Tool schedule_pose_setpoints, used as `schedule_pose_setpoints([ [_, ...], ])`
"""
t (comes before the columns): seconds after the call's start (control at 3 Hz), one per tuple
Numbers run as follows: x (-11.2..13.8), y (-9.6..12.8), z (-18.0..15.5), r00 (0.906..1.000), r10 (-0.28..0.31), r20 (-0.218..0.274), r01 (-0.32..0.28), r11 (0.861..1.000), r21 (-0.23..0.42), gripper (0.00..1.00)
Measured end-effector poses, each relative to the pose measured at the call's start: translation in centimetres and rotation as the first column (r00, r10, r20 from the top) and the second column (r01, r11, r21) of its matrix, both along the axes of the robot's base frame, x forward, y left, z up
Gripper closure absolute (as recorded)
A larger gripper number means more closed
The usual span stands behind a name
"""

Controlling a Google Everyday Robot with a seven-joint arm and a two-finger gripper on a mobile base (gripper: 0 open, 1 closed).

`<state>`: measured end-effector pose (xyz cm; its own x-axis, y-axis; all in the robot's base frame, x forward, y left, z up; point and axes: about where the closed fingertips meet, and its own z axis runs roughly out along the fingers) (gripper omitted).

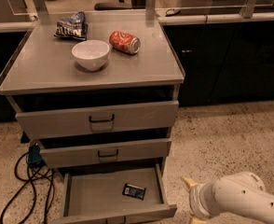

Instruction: Pick rxbar blueberry from bottom drawer and place on counter

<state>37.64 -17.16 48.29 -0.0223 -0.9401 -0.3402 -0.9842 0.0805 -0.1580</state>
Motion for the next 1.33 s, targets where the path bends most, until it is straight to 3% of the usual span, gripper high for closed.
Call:
schedule_pose_setpoints([
  [0.33, 5.2, -0.1, 0.9, 0.9957, -0.003, 0.093, -0.005, 0.996, 0.084, 0.00],
  [0.67, 11.4, -0.1, 2.9, 0.9717, -0.031, 0.234, -0.019, 0.978, 0.209, 0.00],
  [1.0, 13.6, -0.8, 3.9, 0.9532, -0.001, 0.302, -0.061, 0.979, 0.194, 0.00],
  [1.33, 13.6, -0.8, 3.9, 0.9533, -0.001, 0.302, -0.061, 0.979, 0.194, 0.00],
])
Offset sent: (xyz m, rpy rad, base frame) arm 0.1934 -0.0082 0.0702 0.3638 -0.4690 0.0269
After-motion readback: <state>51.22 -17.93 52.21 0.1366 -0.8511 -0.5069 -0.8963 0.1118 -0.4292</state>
